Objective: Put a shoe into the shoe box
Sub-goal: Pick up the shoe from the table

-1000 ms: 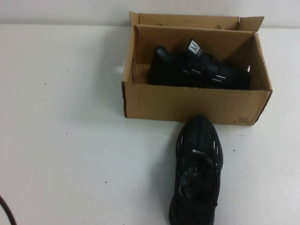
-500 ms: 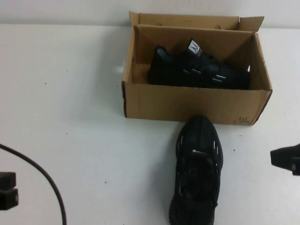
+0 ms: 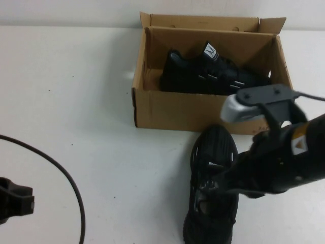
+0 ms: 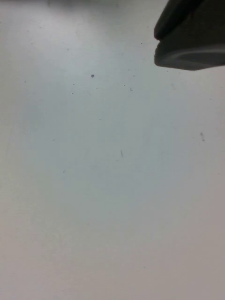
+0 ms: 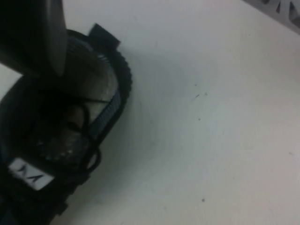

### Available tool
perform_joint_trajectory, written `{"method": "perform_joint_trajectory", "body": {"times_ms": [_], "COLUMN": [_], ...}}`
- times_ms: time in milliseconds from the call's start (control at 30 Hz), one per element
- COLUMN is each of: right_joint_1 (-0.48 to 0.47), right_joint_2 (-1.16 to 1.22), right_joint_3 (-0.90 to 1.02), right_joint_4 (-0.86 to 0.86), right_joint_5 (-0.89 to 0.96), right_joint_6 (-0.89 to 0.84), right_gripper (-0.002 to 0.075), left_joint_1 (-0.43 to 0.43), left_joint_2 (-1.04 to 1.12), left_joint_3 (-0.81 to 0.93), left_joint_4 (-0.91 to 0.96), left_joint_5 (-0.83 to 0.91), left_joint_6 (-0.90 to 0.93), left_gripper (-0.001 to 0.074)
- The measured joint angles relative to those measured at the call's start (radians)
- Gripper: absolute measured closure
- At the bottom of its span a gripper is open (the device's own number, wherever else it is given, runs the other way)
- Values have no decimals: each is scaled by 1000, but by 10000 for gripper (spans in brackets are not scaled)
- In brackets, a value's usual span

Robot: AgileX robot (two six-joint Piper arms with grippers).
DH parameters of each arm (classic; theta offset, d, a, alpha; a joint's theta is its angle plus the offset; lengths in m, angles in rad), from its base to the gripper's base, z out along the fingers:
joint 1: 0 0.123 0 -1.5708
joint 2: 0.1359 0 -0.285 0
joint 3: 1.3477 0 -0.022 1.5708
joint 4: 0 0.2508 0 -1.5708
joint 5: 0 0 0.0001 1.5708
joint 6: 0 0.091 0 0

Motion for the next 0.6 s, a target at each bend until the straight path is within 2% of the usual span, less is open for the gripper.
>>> {"method": "perform_joint_trajectory", "body": {"times_ms": [67, 133, 300, 367, 467, 533, 600], "right_joint_1": [46, 67, 74, 74, 74, 74, 74], "right_joint_2": [54, 108, 239, 280, 347, 398, 448], "right_joint_3": [-21, -42, -74, -78, -78, -78, -78], "right_joint_4": [-5, 11, 36, 32, 18, 12, 5], "right_joint_5": [0, 0, -34, -57, -96, -129, -165], "right_joint_6": [34, 45, 83, 111, 145, 153, 158], "right_gripper": [701, 636, 338, 254, 224, 235, 277], "left_joint_1": [0, 0, 0, 0, 0, 0, 0], "left_joint_2": [0, 0, 0, 0, 0, 0, 0], "left_joint_3": [0, 0, 0, 0, 0, 0, 0], "left_joint_4": [0, 0, 0, 0, 0, 0, 0], "left_joint_5": [2, 4, 27, 30, 32, 32, 36], "left_joint_6": [1, 1, 1, 1, 1, 1, 1], "left_gripper": [737, 738, 737, 737, 738, 738, 738]}}
